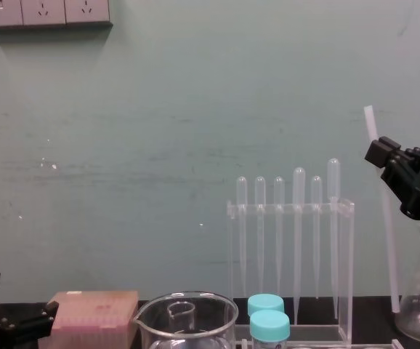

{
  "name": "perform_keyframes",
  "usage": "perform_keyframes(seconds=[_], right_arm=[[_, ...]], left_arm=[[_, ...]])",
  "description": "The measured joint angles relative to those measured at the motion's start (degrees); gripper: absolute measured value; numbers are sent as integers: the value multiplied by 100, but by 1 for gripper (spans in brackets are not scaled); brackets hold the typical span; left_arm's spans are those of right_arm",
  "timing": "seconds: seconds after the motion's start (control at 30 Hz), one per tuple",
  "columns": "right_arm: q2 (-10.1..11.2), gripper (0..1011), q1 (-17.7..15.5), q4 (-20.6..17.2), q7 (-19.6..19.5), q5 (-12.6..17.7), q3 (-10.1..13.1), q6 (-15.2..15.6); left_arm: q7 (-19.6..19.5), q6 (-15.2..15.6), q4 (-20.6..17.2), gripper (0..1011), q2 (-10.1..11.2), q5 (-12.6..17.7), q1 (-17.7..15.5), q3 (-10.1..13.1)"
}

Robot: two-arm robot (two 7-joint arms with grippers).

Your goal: Pick up the stirring rod with one hand, then place it down.

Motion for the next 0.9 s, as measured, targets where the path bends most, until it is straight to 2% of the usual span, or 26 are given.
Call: perform_keyframes(seconds=[0.9], right_arm=[[0, 66, 0, 0, -1, -1, 0, 0]], left_arm=[[0, 0, 0, 1000, 0, 0, 0, 0]])
